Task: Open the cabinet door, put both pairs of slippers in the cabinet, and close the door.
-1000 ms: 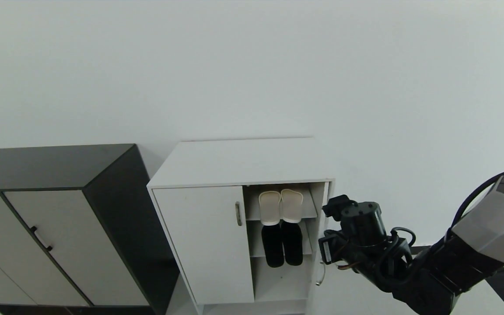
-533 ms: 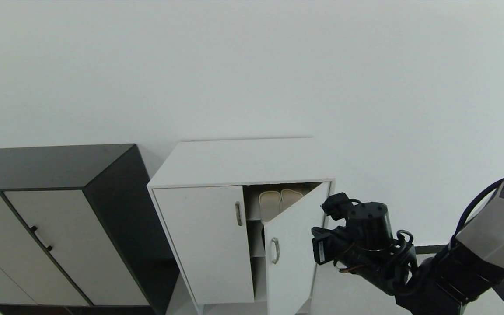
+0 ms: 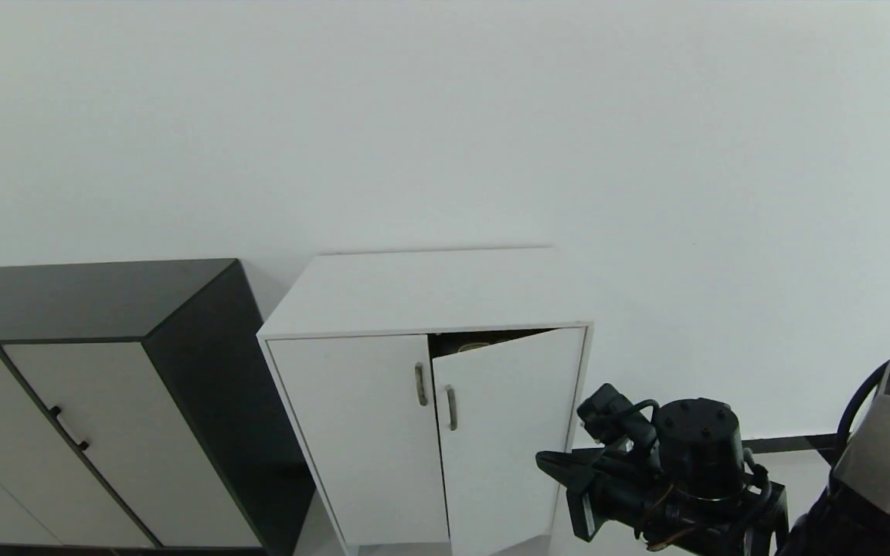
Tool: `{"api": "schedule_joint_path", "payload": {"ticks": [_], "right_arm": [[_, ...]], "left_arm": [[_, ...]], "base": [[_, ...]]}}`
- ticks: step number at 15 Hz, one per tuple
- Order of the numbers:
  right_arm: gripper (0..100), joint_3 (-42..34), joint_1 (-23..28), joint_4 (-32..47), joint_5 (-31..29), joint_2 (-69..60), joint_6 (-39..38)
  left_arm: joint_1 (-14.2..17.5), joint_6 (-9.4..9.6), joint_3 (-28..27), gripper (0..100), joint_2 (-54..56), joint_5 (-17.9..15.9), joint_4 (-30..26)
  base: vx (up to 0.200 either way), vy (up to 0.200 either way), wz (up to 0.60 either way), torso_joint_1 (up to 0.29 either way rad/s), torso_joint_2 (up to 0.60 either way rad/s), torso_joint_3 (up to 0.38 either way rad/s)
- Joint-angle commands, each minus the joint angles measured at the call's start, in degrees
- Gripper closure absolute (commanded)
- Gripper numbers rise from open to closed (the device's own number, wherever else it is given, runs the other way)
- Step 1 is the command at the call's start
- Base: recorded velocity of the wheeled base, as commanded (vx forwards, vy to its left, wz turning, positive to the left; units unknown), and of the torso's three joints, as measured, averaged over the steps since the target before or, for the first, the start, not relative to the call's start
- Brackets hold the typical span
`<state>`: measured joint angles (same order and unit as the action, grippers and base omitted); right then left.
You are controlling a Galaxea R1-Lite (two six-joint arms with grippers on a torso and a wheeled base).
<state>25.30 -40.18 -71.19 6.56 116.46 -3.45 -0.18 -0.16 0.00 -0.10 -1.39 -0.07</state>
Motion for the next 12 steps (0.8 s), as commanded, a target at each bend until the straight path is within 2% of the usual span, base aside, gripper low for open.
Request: {"api": "schedule_joint_path", "payload": {"ticks": [1, 5, 8, 10, 12], "right_arm": [[100, -0.7, -0.2, 0.0, 0.0, 0.3, 0.0], [100, -0.9, -1.4, -0.3, 0.0, 1.5, 0.0], [100, -0.5, -1.8, -1.7, -0.1, 3.9, -0.2], [100, 0.8, -1.8, -7.5, -0.6, 8.0, -0.4], [100, 1.2, -1.7, -10.0, -1.2, 9.7, -0.5]], "left_arm": [[0.0, -0.02, 0.0, 100, 0.0, 0.0, 0.0], [0.0, -0.02, 0.0, 100, 0.0, 0.1, 0.0], [0.0, -0.02, 0.0, 100, 0.0, 0.1, 0.0], [0.0, -0.02, 0.0, 100, 0.0, 0.0, 0.0], [0.0, -0.02, 0.0, 100, 0.0, 0.0, 0.0]], "base": [[0.200, 0.000, 0.00, -0.007, 0.00, 0.002], [0.200, 0.000, 0.00, 0.005, 0.00, 0.004], [0.000, 0.000, 0.00, 0.000, 0.00, 0.000], [0.000, 0.000, 0.00, 0.000, 0.00, 0.000], [0.000, 0.000, 0.00, 0.000, 0.00, 0.000]]}}
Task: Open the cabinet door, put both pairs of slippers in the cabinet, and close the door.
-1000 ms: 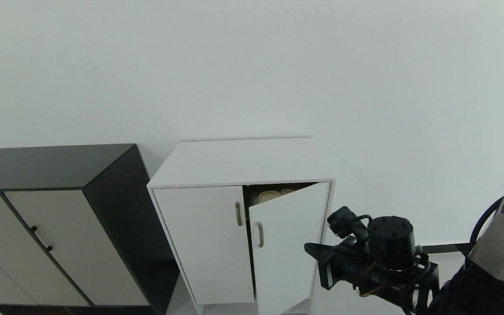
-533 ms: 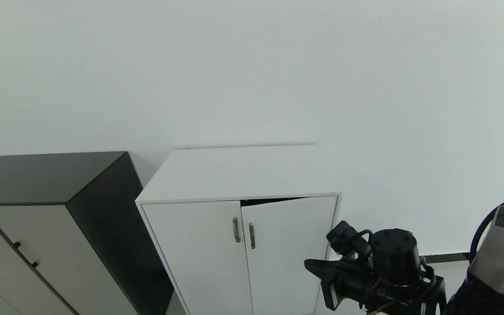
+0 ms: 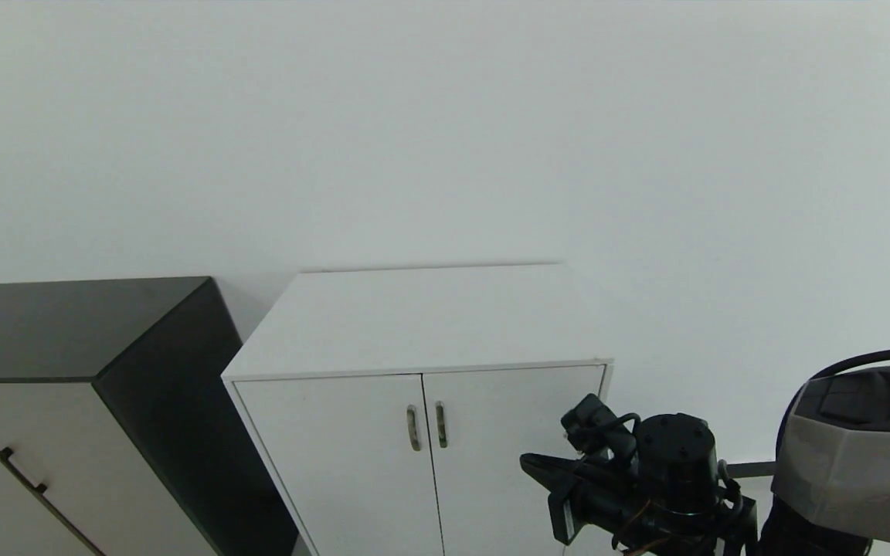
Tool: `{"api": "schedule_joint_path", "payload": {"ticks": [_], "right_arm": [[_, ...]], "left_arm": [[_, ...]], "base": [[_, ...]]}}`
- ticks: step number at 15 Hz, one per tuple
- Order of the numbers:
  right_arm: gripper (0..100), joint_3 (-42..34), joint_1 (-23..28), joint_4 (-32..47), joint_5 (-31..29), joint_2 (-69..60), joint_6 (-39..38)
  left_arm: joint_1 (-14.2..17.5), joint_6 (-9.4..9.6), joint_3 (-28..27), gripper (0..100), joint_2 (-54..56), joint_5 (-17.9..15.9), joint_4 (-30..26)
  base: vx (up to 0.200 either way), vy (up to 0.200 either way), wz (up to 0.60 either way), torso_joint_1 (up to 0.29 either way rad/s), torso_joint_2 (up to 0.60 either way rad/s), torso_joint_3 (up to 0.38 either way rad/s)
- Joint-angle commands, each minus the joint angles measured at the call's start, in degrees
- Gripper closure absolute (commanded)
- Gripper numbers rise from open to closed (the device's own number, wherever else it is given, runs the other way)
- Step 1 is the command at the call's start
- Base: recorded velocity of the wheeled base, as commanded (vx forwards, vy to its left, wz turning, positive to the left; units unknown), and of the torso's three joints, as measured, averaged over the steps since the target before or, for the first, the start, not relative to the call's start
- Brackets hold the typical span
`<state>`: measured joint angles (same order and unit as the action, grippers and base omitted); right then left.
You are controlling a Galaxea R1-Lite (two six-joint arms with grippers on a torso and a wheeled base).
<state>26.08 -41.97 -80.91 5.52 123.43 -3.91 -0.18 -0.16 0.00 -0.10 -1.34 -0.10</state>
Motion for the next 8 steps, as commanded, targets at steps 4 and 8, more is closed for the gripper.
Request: {"api": "schedule_joint_path", "payload": {"ticks": [4, 8], "right_arm": [[100, 3.5, 0.3, -0.3, -0.3, 4.9, -1.9], [100, 7.6, 2.1, -0.2, -0.3, 8.1, -2.3]], "left_arm": [[0.0, -0.28, 0.0, 100, 0.0, 0.0, 0.0], [0.0, -0.19, 0.0, 100, 0.0, 0.0, 0.0]], "base": [[0.000, 0.000, 0.00, 0.000, 0.00, 0.000], [0.000, 0.000, 0.00, 0.000, 0.00, 0.000]]}}
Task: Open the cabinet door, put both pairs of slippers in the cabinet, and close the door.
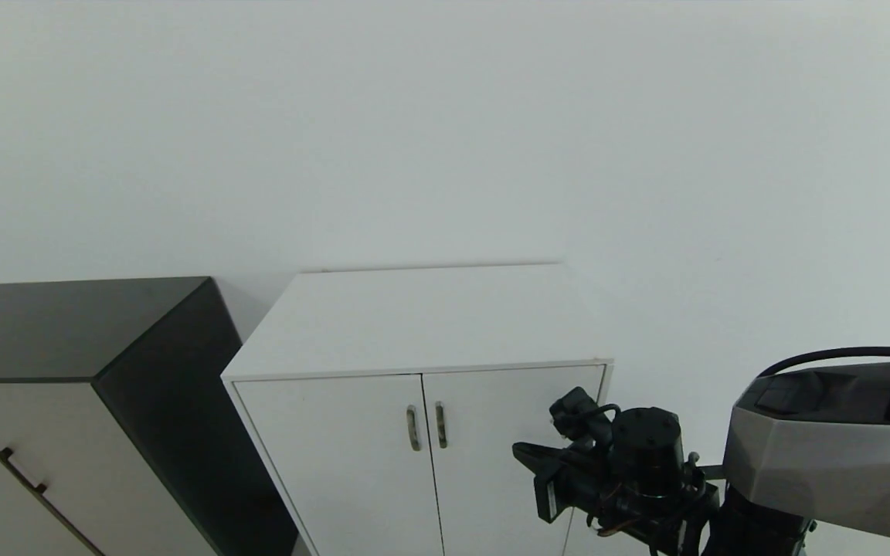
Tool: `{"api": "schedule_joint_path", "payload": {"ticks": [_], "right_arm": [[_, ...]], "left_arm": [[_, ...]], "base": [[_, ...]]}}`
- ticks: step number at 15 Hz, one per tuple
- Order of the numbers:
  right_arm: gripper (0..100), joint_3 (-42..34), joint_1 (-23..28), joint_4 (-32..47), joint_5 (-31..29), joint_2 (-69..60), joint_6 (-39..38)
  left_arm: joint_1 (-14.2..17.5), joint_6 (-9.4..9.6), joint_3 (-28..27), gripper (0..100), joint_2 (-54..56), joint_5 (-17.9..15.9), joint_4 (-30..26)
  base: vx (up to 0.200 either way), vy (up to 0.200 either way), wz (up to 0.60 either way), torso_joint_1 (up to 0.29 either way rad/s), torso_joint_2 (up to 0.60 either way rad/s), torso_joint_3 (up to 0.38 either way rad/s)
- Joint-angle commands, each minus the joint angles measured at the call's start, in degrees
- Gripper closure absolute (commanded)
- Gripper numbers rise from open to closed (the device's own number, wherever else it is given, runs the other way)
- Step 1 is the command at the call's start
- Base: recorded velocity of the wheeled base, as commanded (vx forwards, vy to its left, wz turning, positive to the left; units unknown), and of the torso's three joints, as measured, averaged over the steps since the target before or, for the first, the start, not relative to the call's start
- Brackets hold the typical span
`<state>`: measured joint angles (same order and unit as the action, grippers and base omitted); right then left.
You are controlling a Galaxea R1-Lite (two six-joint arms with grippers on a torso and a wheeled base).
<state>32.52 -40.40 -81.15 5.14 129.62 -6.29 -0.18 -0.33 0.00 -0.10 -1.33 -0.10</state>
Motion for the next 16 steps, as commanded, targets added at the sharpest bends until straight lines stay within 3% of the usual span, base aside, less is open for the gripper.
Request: {"api": "schedule_joint_path", "payload": {"ticks": [1, 16], "right_arm": [[100, 2.0, 0.7, 0.1, 0.0, 2.5, 0.1], [100, 8.3, 3.6, 0.6, 0.0, 6.3, 0.0]], "left_arm": [[0.0, -0.02, 0.0, 100, 0.0, 0.0, 0.0], [0.0, -0.02, 0.0, 100, 0.0, 0.0, 0.0]], "base": [[0.000, 0.000, 0.00, 0.000, 0.00, 0.000], [0.000, 0.000, 0.00, 0.000, 0.00, 0.000]]}}
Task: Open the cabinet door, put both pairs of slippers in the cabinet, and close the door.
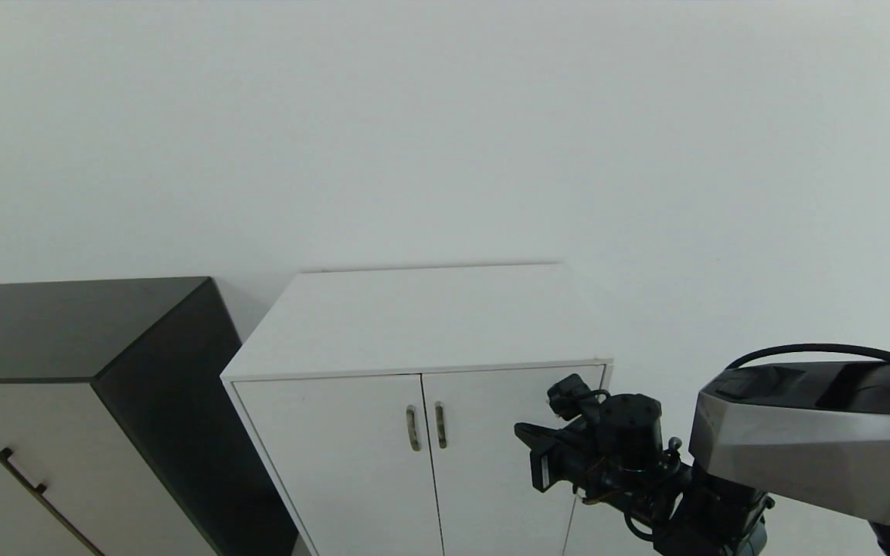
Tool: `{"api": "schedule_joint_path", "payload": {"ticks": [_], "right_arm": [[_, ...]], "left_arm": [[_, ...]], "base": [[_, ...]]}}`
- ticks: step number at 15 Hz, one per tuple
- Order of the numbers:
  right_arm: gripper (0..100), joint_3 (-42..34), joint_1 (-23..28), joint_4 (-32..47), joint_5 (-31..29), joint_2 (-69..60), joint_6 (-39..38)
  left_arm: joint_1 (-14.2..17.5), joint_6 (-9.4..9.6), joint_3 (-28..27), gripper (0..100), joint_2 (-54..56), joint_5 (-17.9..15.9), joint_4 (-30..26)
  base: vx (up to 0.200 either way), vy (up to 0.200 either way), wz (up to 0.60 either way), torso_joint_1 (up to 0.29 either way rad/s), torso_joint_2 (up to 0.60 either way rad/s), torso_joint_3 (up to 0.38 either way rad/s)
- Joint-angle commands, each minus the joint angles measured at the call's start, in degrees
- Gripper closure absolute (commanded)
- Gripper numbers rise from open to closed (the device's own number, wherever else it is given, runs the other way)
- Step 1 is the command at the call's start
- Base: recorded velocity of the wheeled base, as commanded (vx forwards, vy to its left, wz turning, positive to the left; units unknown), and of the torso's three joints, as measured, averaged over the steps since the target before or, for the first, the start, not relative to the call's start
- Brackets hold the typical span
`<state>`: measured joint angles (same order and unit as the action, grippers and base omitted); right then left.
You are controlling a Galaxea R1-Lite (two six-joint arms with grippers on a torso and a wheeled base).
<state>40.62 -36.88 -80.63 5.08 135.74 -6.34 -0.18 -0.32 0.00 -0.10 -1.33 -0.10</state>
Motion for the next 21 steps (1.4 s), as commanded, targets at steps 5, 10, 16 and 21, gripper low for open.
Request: {"api": "schedule_joint_path", "payload": {"ticks": [5, 10, 16, 21], "right_arm": [[100, 2.0, 0.2, 0.4, -0.1, 1.1, 0.0], [100, 3.4, 1.3, 0.6, -0.1, 1.9, 0.0], [100, 3.9, 1.4, 0.7, -0.2, 2.2, 0.0], [100, 5.5, 2.1, 1.7, -1.5, 3.4, 0.0]], "left_arm": [[0.0, -0.03, 0.0, 100, 0.0, 0.0, 0.0], [0.0, -0.03, 0.0, 100, 0.0, 0.0, 0.0], [0.0, -0.03, 0.0, 100, 0.0, 0.0, 0.0], [0.0, -0.03, 0.0, 100, 0.0, 0.0, 0.0]], "base": [[0.000, 0.000, 0.00, 0.000, 0.00, 0.000], [0.000, 0.000, 0.00, 0.000, 0.00, 0.000], [0.000, 0.000, 0.00, 0.000, 0.00, 0.000], [0.000, 0.000, 0.00, 0.000, 0.00, 0.000]]}}
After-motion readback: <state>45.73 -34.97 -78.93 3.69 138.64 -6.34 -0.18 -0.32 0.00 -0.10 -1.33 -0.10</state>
